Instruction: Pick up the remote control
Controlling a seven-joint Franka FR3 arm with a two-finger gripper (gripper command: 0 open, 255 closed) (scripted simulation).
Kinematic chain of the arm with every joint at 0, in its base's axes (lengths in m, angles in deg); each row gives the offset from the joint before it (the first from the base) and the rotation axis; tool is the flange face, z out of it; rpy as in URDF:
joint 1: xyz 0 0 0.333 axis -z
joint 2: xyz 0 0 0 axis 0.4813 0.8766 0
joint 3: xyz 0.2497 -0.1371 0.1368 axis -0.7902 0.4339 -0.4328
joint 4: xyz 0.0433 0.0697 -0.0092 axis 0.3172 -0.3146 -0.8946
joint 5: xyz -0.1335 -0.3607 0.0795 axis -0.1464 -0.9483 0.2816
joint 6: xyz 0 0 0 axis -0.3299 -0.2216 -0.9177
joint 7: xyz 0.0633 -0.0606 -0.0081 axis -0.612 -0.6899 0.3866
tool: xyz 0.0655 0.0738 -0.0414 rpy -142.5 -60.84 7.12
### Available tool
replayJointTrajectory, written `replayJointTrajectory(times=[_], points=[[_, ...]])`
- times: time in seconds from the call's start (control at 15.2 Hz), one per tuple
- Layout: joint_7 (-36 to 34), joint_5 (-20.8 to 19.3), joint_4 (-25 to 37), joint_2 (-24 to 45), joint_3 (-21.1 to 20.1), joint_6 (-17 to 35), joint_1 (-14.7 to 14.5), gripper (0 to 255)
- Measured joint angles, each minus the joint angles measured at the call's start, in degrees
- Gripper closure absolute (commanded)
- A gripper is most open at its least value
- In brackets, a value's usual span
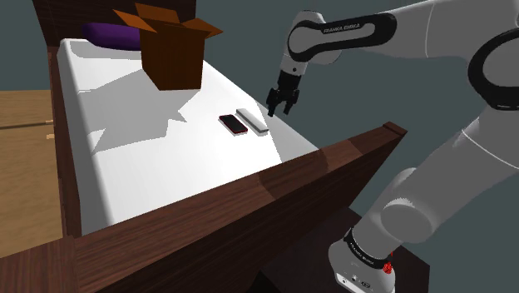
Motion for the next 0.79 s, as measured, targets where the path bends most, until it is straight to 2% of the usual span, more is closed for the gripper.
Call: replayJointTrajectory(times=[0.46, 0.79], points=[[1.3, 1.0, 10.6, 15.0, 1.2, 5.2, 1.1, 0], [1.7, 2.1, 21.6, 26.2, 1.6, 5.8, 2.2, 0]])
